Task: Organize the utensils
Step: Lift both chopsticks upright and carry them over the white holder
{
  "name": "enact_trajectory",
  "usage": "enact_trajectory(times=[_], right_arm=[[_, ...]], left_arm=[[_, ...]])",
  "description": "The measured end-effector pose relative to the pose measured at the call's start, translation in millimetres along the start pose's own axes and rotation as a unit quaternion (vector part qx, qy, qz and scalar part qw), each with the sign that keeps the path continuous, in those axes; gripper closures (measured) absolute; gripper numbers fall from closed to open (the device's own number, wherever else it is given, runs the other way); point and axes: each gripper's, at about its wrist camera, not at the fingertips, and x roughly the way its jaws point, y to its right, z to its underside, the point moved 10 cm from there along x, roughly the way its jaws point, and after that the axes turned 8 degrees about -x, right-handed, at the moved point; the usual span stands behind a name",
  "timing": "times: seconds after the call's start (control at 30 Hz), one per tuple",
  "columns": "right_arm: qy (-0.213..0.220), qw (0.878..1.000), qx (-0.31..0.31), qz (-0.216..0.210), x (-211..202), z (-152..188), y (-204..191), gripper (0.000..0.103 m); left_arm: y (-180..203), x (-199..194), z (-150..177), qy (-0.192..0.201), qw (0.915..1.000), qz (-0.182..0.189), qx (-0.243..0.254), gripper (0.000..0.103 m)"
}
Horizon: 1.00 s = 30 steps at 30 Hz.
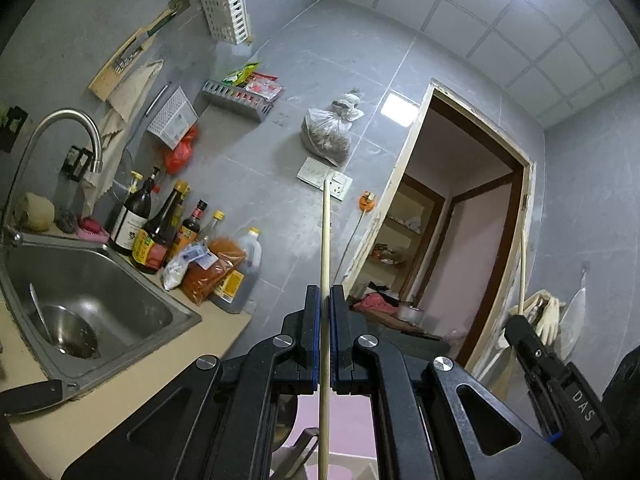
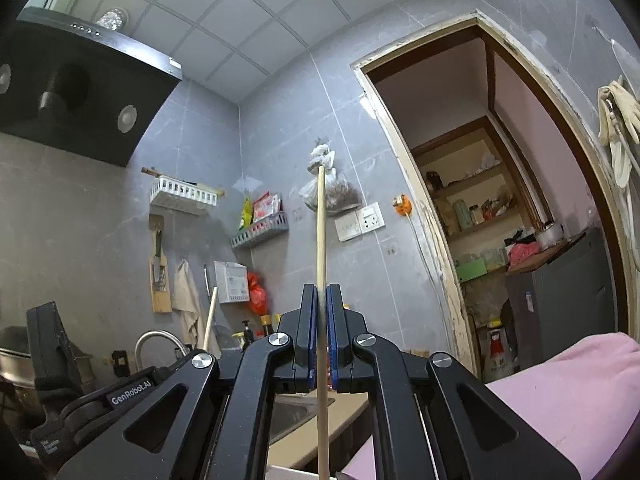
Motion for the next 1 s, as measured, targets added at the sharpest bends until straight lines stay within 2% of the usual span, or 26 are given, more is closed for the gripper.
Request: enact_trajectory(times=[0.17, 0.37, 0.73, 1.0], right_arm=[[-0.007, 1.0, -0.004, -0.003, 5, 7, -4, 0.1], [-0.013, 1.0, -0.01, -0.005, 9, 18, -11, 0.1], [-0.021, 1.0, -0.003, -0.018, 10, 27, -18, 0.1], [-0.031, 0.999, -0.021, -0.002, 12, 34, -18, 0.1]], left_arm=[[-2, -1, 12, -0.001, 0.9998, -0.015, 0.011, 0.101], [-10, 0, 18, -0.008, 0.9998, -0.018, 0.0, 0.101], [-7, -4, 22, -0.006, 0.9999, -0.013, 0.004, 0.101], [-5, -4, 23, -0.006, 0.9999, -0.008, 0.007, 0.101]])
